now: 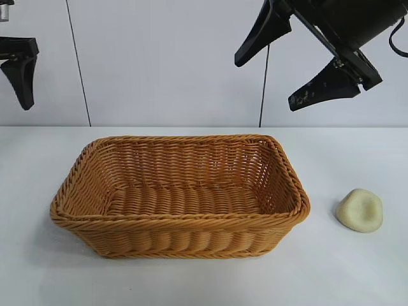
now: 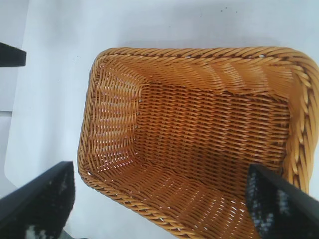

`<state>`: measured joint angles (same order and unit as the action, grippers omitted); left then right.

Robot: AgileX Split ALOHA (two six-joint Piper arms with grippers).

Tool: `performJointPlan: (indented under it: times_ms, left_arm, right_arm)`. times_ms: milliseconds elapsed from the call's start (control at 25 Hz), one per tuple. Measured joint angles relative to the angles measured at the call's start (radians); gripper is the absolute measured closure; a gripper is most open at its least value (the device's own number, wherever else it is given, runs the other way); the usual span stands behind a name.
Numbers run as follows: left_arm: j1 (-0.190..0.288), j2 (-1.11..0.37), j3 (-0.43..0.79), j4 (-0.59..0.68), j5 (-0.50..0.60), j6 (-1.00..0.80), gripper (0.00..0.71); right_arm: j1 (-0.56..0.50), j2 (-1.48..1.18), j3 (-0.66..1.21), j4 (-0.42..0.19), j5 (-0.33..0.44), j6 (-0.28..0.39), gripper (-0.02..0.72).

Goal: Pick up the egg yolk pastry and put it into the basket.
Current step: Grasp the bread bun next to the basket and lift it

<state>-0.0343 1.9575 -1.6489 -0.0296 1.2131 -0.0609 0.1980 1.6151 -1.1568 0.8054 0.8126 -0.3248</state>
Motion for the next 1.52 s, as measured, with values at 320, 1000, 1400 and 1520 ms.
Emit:
performJointPlan:
  times_ms: [320,1000,1400,1520]
  left_arm:
    - [0.0,-0.431,0.39,0.008,0.0,0.011,0.015]
    - [0.0,-1.425,1.086,0.008,-0.138,0.017,0.015]
    - [0.0,-1.705,1.144,0.007,-0.142,0.017,0.015]
    - [0.001,-1.752,1.145,0.007,-0.145,0.017,0.015]
  right_arm:
    - [0.0,0.0,0.0,0.0,0.001,0.0,0.041]
    - [0.0,0.0,0.0,0.0,0.001,0.0,0.041]
    - [0.0,0.0,0.0,0.0,0.001,0.0,0.041]
    - [0.0,0.0,0.0,0.0,0.001,0.0,0.041]
